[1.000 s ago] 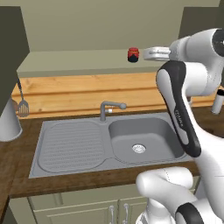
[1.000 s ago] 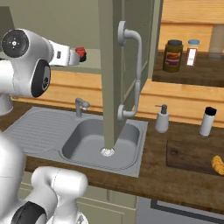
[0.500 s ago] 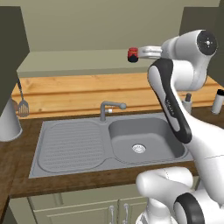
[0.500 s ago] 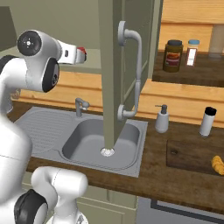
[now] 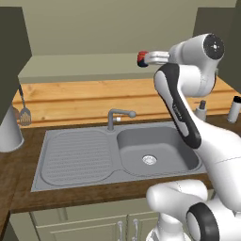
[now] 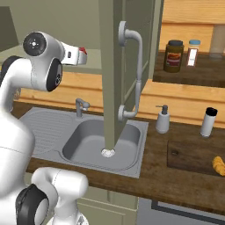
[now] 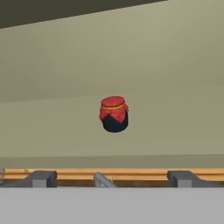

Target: From the different types of pastries on the counter, select a croissant and place it on the cutting board. Then retrieve a jar of jam from the cabinet and place it alongside the croissant on the cutting board.

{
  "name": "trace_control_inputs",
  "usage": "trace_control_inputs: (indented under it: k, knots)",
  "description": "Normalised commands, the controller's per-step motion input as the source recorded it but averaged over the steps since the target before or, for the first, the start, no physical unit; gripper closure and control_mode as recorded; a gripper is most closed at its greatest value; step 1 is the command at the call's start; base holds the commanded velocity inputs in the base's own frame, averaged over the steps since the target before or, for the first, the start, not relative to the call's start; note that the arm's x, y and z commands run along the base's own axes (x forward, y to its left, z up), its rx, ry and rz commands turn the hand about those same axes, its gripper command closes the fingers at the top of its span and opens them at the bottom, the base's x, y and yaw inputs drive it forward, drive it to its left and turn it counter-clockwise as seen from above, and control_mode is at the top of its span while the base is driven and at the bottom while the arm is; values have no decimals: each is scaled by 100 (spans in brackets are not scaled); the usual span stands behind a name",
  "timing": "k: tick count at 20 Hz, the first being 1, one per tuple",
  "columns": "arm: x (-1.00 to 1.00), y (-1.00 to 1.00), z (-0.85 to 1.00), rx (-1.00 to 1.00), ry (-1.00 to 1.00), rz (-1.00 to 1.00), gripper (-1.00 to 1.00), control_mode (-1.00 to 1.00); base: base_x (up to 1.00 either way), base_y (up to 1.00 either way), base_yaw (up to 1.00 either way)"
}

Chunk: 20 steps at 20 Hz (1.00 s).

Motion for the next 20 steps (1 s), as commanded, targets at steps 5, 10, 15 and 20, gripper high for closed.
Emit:
trace_control_inputs:
  k: [5, 10, 15, 20]
  knots:
    - [33, 0, -16, 0, 2, 0, -100, -100, 0, 0, 0]
    - [27, 0, -2, 0, 0, 0, -100, -100, 0, 0, 0]
    - [14, 0, 0, 0, 0, 0, -100, -100, 0, 0, 0]
    - [31, 1, 0, 0, 5, 0, -100, -100, 0, 0, 0]
